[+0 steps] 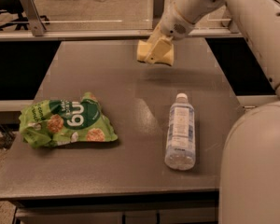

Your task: Move sponge near green rice chip bag

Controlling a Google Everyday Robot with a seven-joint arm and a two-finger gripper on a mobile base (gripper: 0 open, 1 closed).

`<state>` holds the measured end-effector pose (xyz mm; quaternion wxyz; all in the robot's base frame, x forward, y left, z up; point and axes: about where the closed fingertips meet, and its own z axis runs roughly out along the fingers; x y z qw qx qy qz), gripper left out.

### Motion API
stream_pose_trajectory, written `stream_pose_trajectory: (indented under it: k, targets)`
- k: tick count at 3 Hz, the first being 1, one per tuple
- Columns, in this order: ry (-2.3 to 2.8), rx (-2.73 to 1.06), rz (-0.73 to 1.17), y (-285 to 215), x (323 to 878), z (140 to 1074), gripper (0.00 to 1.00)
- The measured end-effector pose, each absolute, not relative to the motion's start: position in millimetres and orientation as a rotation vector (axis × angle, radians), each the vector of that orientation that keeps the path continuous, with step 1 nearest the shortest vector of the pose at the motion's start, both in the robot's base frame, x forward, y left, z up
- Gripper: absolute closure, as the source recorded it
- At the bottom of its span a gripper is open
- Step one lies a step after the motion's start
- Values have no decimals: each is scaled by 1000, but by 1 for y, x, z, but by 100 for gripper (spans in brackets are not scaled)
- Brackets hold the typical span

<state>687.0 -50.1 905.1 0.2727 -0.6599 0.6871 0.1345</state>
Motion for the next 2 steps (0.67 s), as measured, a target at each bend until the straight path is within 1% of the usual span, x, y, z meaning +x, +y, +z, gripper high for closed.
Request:
stream_pose_trajectory:
  k: [1,2]
  targets:
    - [1704,-1981,374,12,656,913,100]
    - [1528,-2138,495,61,628,912,83]
